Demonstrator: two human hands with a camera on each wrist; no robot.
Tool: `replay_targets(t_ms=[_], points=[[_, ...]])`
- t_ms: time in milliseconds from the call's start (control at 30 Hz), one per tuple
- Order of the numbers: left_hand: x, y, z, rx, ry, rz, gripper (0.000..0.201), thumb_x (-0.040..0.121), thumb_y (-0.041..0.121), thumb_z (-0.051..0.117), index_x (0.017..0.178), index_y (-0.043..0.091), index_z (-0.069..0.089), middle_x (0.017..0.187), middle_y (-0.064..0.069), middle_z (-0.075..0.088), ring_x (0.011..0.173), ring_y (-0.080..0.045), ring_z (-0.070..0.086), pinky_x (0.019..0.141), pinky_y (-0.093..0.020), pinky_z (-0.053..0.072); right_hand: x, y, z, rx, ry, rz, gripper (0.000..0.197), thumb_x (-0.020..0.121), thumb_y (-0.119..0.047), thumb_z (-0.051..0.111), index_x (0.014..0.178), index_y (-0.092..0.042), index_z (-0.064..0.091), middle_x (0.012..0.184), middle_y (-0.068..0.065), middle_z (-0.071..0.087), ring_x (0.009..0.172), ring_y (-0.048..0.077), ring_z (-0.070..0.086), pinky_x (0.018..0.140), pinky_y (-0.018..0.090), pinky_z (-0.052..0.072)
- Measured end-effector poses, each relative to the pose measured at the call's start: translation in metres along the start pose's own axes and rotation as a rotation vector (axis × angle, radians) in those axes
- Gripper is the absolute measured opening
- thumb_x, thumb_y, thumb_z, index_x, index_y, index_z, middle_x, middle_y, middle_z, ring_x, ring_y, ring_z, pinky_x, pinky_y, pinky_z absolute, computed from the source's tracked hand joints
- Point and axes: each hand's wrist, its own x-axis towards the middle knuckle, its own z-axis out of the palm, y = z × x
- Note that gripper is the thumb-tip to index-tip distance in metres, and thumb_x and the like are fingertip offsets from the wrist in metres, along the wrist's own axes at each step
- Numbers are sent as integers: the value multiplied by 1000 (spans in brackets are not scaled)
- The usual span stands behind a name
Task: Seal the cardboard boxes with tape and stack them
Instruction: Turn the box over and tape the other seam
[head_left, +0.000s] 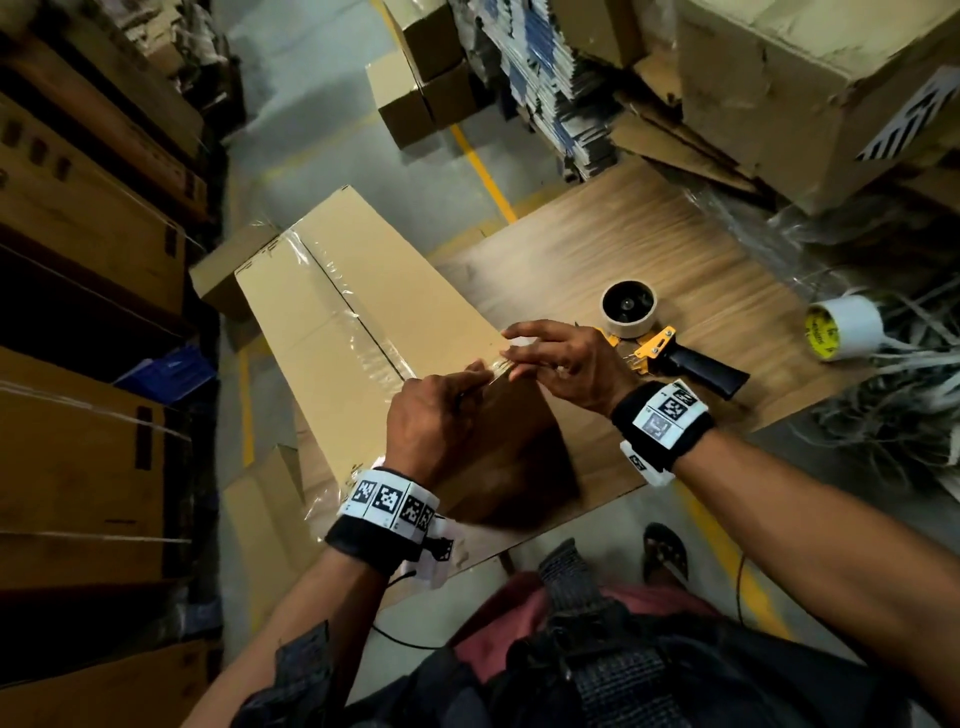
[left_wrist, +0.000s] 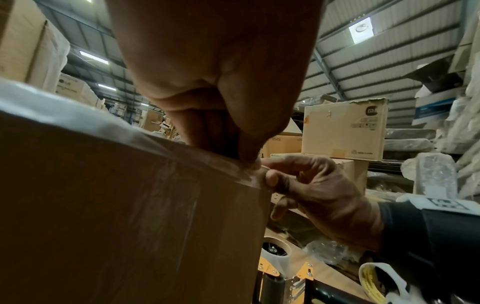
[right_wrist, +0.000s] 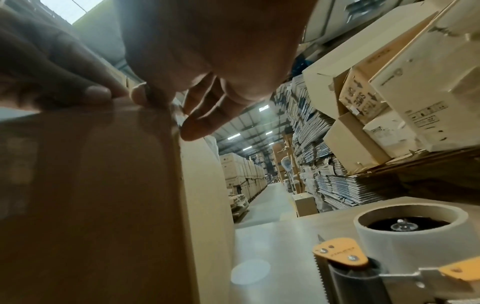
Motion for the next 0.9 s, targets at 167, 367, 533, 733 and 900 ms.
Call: replay_targets(t_ms=[167,367,533,733,900], points=[[-2,-5,-6,-232,-57,4,34,96,14,73,129,22,74,132,9,70,124,-2,64,109,-35,53,0,10,-3,-52,-95,11,43,89,-21,78,131,-21,70,148,5,57,107,16,68,75,36,63],[-34,-24,-24,-281,209,-79,29,96,25,76,125,27,76,118,20,73,102,-6,73,88,-17,57,21,-10,7,-235,-117,-120,49,97,-40,71,144,-30,61,167,9,31,142,29,47,97,47,55],[-69,-45,-25,-229,465,-104,19,93,20,78,112,22,81,109,15,75,88,3,74,79,-14,58,20,0,36,-213,-73,-241,33,95,-23,76,129,-23,73,149,6,57,144,29,47,100,51,51],[-87,-67,-25,-149,636,-197,15,91,16,80,106,19,83,98,14,76,72,10,66,65,-5,48,55,19,33,-250,-148,-261,41,90,-17,78,130,-24,72,146,1,61,144,28,48,99,53,50],[-94,-86,-37,-264,713,-321,13,94,21,78,105,24,83,97,10,80,74,1,73,66,-18,57,64,4,23,-459,-339,-263,68,88,-60,70,147,-30,55,159,2,46,155,26,29,112,61,36]])
